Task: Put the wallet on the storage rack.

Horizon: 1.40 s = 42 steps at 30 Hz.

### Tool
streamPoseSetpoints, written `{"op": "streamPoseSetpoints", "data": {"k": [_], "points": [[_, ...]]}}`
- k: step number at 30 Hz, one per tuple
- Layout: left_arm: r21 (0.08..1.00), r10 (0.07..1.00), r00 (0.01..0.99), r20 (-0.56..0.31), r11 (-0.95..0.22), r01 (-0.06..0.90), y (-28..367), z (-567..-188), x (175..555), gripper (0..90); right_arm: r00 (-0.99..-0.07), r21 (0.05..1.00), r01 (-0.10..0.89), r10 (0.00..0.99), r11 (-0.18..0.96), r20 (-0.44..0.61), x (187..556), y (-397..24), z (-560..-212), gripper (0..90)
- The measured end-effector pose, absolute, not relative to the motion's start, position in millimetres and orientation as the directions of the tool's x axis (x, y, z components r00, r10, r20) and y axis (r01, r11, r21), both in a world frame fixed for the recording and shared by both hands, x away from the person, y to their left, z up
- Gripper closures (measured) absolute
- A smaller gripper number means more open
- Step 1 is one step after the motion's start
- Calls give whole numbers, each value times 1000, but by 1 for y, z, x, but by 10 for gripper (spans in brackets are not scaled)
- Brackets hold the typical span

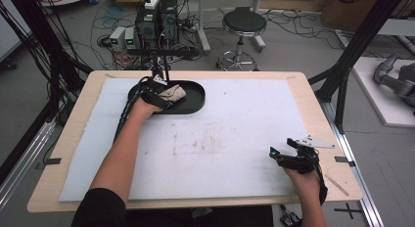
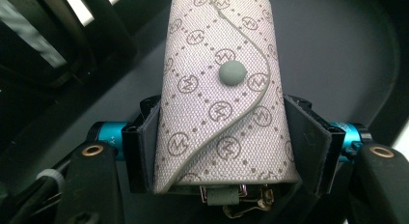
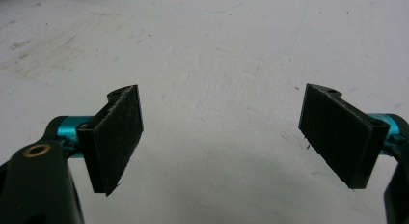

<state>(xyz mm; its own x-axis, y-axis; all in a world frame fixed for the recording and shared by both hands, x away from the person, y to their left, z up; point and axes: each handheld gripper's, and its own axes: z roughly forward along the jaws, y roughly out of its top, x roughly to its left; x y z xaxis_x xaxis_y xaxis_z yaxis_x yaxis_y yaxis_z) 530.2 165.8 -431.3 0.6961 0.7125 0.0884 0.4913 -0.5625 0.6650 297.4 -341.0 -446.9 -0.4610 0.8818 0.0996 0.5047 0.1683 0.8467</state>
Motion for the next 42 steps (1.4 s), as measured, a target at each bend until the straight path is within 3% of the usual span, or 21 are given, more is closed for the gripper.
{"op": "streamPoseSetpoints", "data": {"k": [9, 18, 42], "points": [[664, 734, 676, 63, -536, 520, 164, -432, 532, 271, -455, 851, 499, 885, 166, 95, 297, -341, -446, 160], [677, 746, 663, 61, -519, 522, 169, -419, 528, 244, -459, 850, 499, 883, 167, 96, 297, -340, -446, 160], [815, 708, 704, 46, -434, 384, 183, -367, 458, 226, -477, 849, 492, 875, 192, 79, 304, -329, -444, 160]]}}
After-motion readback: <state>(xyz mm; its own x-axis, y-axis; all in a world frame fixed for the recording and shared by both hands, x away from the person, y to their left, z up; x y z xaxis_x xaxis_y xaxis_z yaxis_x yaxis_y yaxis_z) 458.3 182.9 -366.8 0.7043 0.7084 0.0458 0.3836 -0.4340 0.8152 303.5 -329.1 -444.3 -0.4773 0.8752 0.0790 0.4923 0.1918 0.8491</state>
